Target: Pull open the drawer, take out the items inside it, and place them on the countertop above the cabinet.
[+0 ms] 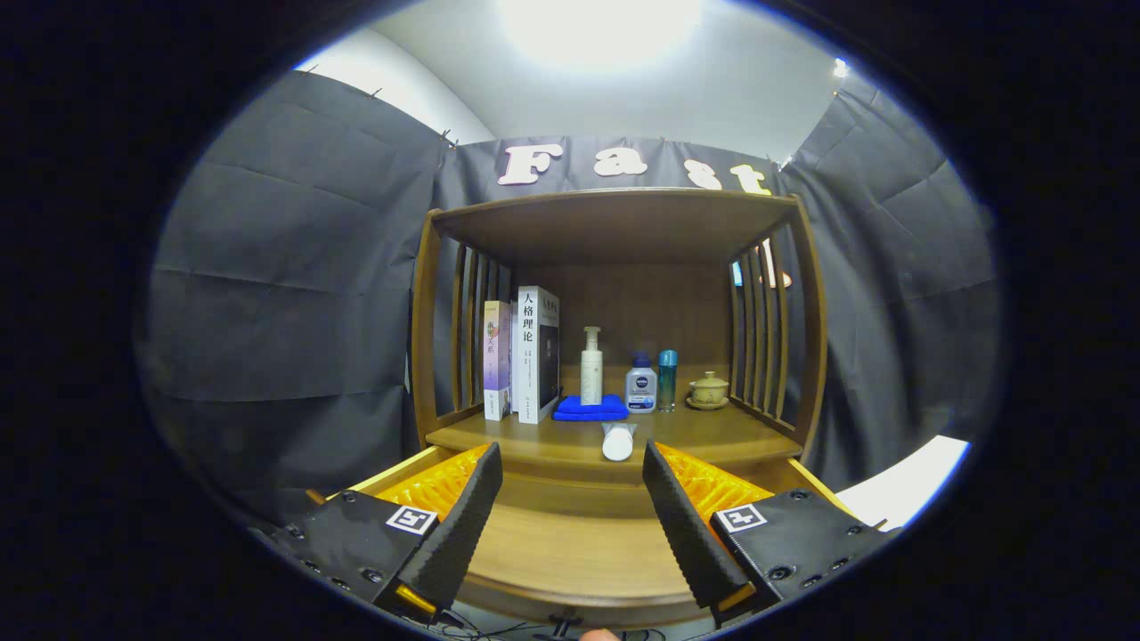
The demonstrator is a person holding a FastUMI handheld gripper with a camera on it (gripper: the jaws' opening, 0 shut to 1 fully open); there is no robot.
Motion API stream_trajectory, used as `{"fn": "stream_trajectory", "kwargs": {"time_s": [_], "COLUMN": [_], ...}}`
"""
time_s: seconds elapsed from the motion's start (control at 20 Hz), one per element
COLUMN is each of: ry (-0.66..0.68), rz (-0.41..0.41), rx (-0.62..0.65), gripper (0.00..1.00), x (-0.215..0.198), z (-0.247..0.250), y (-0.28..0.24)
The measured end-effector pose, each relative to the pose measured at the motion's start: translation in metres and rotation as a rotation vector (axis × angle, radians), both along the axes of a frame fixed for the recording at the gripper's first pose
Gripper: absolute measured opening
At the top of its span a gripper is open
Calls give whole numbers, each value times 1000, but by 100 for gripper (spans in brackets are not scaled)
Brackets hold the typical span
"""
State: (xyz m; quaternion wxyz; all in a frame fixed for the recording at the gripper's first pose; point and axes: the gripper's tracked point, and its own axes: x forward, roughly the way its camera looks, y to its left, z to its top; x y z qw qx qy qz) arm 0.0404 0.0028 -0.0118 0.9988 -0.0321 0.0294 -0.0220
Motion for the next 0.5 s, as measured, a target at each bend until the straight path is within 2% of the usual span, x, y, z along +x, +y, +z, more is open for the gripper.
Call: {"fn": "stream_trajectory", "kwargs": {"time_s": [0.35, 0.5], "ry": [23, 46], "rz": [1, 7], "rx": [35, 4], "gripper": [98, 98], "x": [-63, -83], "z": [-51, -72], "y": [6, 5]}}
